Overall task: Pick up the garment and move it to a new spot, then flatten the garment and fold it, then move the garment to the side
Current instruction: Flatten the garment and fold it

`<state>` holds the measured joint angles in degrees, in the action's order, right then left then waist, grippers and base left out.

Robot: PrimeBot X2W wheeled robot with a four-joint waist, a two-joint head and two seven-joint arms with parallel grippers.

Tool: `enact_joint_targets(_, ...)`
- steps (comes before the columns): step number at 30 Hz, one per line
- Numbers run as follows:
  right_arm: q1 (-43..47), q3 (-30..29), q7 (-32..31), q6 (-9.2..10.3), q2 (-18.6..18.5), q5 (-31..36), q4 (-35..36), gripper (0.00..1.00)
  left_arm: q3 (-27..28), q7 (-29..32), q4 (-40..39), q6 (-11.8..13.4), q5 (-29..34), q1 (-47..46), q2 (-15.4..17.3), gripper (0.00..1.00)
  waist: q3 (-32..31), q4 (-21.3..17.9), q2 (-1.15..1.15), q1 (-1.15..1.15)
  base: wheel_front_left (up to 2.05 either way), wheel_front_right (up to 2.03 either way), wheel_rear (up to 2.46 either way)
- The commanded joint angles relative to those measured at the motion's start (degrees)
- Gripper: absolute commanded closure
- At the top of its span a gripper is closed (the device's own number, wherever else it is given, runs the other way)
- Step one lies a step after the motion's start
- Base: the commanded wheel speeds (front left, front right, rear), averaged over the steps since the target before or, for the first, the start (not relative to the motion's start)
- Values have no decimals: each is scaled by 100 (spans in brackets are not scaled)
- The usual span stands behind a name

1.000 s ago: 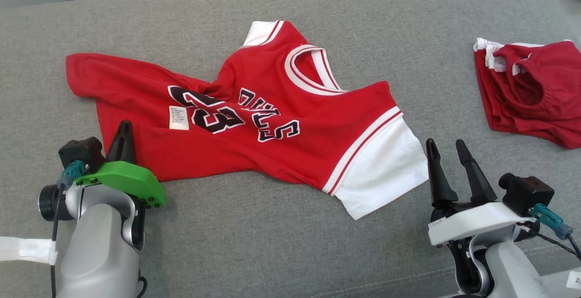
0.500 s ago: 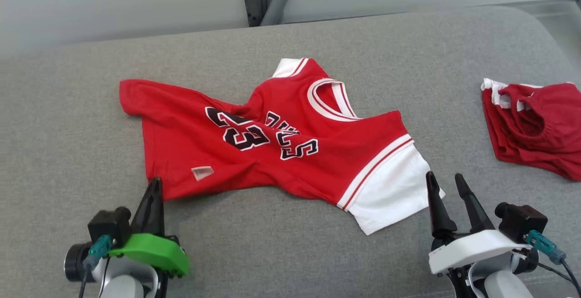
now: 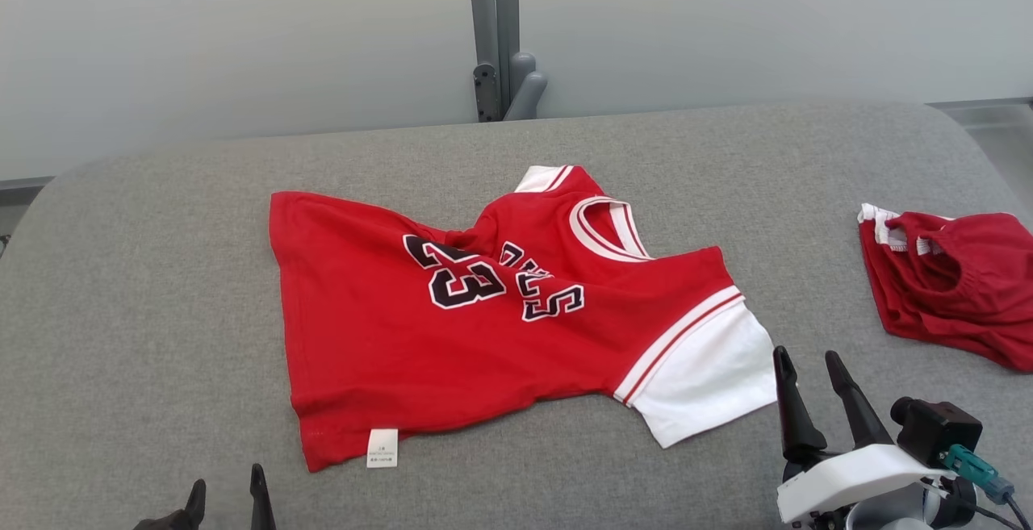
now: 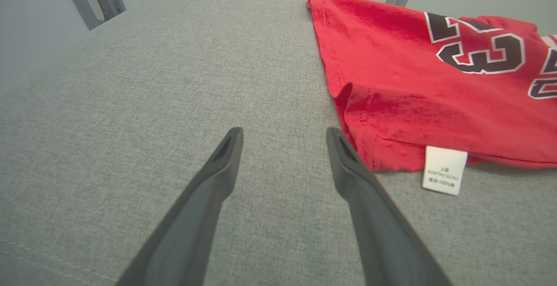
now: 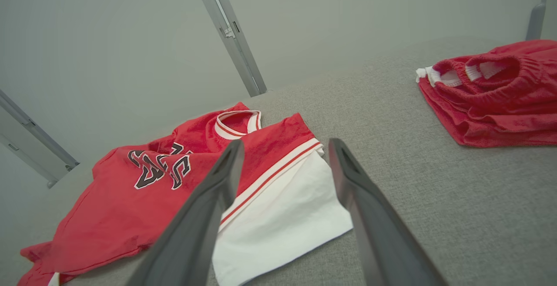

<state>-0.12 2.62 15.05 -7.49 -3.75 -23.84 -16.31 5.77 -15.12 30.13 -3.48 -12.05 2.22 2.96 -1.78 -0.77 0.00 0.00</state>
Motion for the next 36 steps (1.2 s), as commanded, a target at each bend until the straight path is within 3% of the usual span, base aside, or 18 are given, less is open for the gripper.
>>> enact_joint_targets(1,59,-12,15,1,-4,64,-5,0,-32,0,-18,35,-59,24,-4,0,-66,17,0,0,0,0,0)
enact_joint_targets(20,324,-221,14,1,23,1045,12,0,-498,0,-764,214,107,248,0,0,-210,-120,0,0,0,0,0)
enact_joint_targets(36,214,-297,15,1,49,1153,-73,0,-708,0,-797,217,-63,195,1,0,65,-165,0,0,0,0,0)
